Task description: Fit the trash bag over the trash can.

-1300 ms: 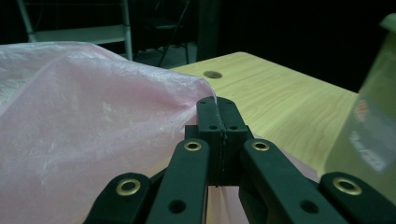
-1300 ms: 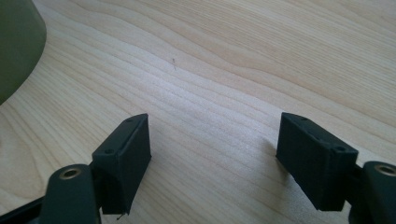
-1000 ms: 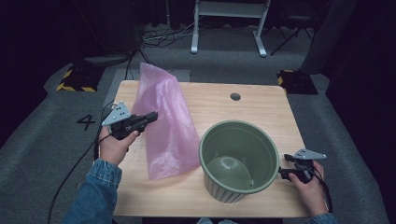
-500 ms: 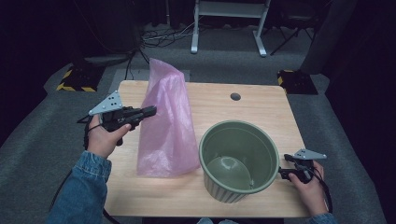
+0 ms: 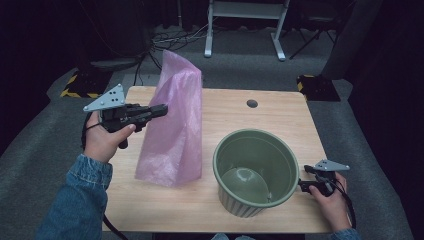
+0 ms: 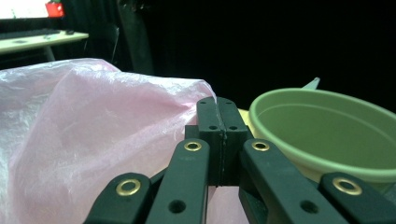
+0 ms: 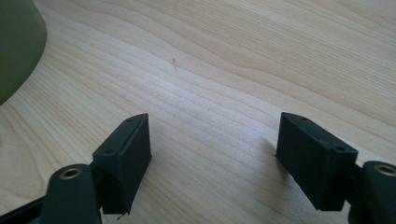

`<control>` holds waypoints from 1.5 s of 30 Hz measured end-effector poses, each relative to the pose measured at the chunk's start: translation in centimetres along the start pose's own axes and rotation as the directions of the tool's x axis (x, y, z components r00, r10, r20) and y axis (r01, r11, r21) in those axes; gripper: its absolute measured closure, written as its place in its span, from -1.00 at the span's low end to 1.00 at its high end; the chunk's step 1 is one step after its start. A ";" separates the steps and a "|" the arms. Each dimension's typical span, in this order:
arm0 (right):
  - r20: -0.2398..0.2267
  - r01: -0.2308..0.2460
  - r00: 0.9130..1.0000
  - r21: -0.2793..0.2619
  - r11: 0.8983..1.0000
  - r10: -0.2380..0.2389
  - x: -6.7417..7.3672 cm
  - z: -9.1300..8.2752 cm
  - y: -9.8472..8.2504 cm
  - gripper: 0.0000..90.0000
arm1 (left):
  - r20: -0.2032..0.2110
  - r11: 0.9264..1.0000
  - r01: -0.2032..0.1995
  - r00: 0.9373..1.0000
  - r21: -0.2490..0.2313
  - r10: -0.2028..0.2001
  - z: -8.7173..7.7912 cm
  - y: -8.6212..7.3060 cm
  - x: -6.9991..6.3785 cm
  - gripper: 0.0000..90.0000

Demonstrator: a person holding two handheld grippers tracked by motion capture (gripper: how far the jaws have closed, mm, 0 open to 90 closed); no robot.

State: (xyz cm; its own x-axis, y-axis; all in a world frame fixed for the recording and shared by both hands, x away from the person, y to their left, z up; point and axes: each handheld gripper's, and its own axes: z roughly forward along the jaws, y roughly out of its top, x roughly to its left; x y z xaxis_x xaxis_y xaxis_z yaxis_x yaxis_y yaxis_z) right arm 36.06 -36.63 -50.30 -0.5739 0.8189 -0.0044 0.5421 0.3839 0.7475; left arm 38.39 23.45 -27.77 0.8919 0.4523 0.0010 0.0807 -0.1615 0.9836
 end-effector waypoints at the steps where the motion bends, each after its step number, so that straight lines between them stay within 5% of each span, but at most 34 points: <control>1: 0.000 0.000 1.000 0.000 1.000 0.000 0.0 0.0 0.0 -0.41 | 0.012 1.000 -0.004 1.000 -0.010 0.005 0.0 0.7 -0.4 1.00; 26: -0.001 0.001 1.000 -0.001 1.000 -0.001 0.0 0.0 0.0 -0.40 | 0.103 0.989 -0.093 0.989 -0.112 0.105 -1.0 8.6 -2.7 1.00; 36: 0.000 0.003 1.000 0.000 1.000 -0.003 0.1 0.0 0.0 -0.39 | 0.175 0.988 -0.091 0.978 -0.126 0.113 2.6 10.4 -3.5 1.00; 45: -0.002 0.004 1.000 0.000 1.000 -0.004 0.1 -0.1 0.0 -0.39 | 0.186 0.979 -0.134 0.969 -0.154 0.161 3.7 12.8 -4.6 1.00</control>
State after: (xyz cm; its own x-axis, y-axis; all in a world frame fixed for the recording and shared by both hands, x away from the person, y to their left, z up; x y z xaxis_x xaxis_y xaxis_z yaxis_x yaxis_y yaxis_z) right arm 35.98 -36.61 -50.28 -0.5773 0.8165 -0.0062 0.5396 0.3872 0.7476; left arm 36.92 16.10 -15.89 0.9601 0.2495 0.1263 -0.1086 -0.0834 0.9906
